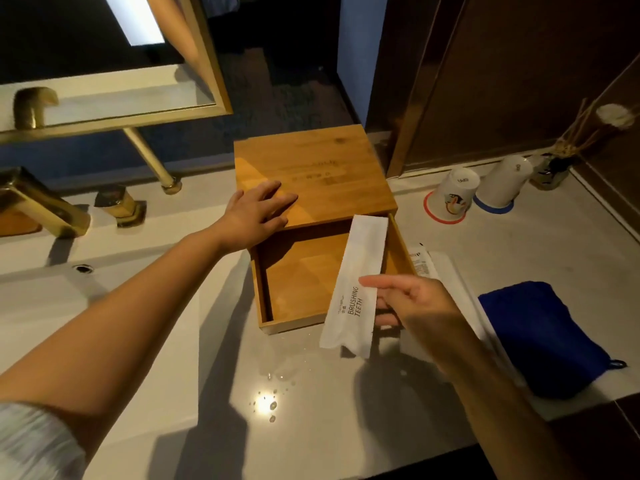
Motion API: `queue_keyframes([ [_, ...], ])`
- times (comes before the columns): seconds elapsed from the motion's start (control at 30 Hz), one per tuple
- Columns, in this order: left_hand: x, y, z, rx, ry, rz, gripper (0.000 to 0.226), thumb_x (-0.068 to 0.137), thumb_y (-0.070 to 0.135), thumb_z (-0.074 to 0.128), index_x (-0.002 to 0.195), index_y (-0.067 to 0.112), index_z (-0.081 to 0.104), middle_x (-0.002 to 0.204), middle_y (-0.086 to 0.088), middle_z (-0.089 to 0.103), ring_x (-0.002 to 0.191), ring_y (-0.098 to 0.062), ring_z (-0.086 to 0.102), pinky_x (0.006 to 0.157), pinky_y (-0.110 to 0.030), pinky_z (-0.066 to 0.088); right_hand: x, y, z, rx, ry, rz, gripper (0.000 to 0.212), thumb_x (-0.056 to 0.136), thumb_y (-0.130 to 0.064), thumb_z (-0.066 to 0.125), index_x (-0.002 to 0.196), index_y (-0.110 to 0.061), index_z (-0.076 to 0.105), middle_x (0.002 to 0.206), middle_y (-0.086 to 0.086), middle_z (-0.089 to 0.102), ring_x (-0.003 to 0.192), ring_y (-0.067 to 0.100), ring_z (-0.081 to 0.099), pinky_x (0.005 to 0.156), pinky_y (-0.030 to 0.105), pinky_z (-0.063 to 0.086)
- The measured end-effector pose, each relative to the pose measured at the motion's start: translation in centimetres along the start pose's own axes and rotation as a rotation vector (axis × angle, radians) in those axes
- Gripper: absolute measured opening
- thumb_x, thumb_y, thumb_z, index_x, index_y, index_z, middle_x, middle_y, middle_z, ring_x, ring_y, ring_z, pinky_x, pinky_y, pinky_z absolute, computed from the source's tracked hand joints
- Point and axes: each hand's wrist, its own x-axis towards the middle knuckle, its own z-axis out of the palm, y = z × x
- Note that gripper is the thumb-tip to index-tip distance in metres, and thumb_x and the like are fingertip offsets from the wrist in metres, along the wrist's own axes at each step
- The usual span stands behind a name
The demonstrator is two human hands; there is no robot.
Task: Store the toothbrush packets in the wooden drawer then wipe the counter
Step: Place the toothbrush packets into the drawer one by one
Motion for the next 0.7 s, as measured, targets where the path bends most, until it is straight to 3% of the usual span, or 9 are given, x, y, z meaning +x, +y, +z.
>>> queue_keyframes([
  [0.1,0.1,-0.2,0.1,0.007,-0.001,0.001,0.049,0.095,0.040,0.039,0.143,0.037,0.029,0.157,-0.002,0.015,0.143,-0.026,0.013,0.117,-0.050,0.006,-0.7,1.4,0.8,-0.118,-0.034,-0.179,0.029,0.094,-0.007,0.044,0.107,-0.027,0.061,0.117,-0.003,0.061,0.109,0.015,0.060,0.073,0.013,0.054],
  [0.2,0.2,-0.3,0.2,0.004,0.000,0.003,0.049,0.095,0.041,0.038,0.143,0.037,0.029,0.157,-0.002,0.015,0.143,-0.026,0.013,0.117,-0.050,0.006,-0.1,2.4,2.3,-0.552,-0.068,-0.440,0.032,0.092,-0.004,0.049,0.122,-0.009,0.056,0.129,0.004,0.056,0.117,0.018,0.057,0.083,0.011,0.050],
  [0.27,0.2,-0.3,0.2,0.003,-0.003,0.004,0.048,0.095,0.042,0.038,0.143,0.037,0.029,0.157,-0.002,0.015,0.143,-0.026,0.013,0.117,-0.051,0.005,0.7,2.2,3.4,-0.899,-0.055,-0.556,0.012,0.079,-0.009,0.069,0.087,0.000,0.070,0.117,0.018,0.065,0.097,0.026,0.069,0.074,0.025,0.058],
  [0.33,0.2,-0.4,0.2,0.000,-0.004,0.003,0.048,0.095,0.042,0.038,0.143,0.037,0.028,0.157,-0.002,0.015,0.143,-0.026,0.012,0.117,-0.051,0.005,1.9,3.0,3.7,-1.156,0.032,-0.699,0.020,0.069,-0.011,0.079,0.063,0.003,0.067,0.101,0.028,0.068,0.080,0.031,0.072,0.061,0.035,0.061],
  [0.4,0.2,-0.3,0.3,-0.006,-0.006,0.001,0.048,0.095,0.042,0.038,0.142,0.038,0.028,0.157,-0.001,0.014,0.143,-0.026,0.012,0.117,-0.050,0.004,2.9,2.7,4.2,-1.164,0.035,-0.647,0.014,0.075,-0.010,0.074,0.076,0.003,0.068,0.099,0.026,0.070,0.075,0.028,0.072,0.060,0.031,0.060],
  [0.47,0.2,-0.2,0.3,-0.014,-0.002,-0.005,0.048,0.095,0.042,0.038,0.142,0.038,0.028,0.157,-0.001,0.014,0.143,-0.026,0.011,0.117,-0.049,0.004,3.8,0.6,4.4,-0.966,-0.002,-0.351,0.026,0.091,-0.019,0.054,0.114,-0.008,0.057,0.116,0.014,0.064,0.081,0.014,0.060,0.070,0.024,0.052],
  [0.53,0.1,-0.3,0.3,-0.015,0.002,-0.005,0.048,0.095,0.042,0.038,0.142,0.038,0.028,0.157,-0.001,0.014,0.143,-0.026,0.011,0.117,-0.049,0.003,4.7,0.6,4.0,-0.847,-0.142,0.005,0.037,0.097,-0.024,0.039,0.134,-0.019,0.038,0.128,0.004,0.053,0.094,0.012,0.051,0.080,0.025,0.045],
  [0.6,0.2,-0.3,0.3,-0.013,0.004,-0.004,0.048,0.095,0.042,0.038,0.142,0.038,0.028,0.157,-0.001,0.014,0.143,-0.025,0.011,0.117,-0.049,0.003,5.1,0.3,3.6,-0.850,-0.164,-0.023,0.037,0.097,-0.024,0.039,0.135,-0.024,0.041,0.132,0.001,0.052,0.108,0.017,0.052,0.092,0.030,0.046],
  [0.7,0.2,-0.4,0.4,-0.015,0.005,-0.004,0.048,0.095,0.042,0.038,0.142,0.038,0.028,0.157,-0.001,0.014,0.144,-0.025,0.010,0.117,-0.050,0.003,5.5,-0.1,1.9,-1.016,-0.028,-0.284,0.040,0.094,-0.015,0.045,0.131,-0.028,0.046,0.135,-0.001,0.051,0.122,0.018,0.044,0.102,0.035,0.039],
])
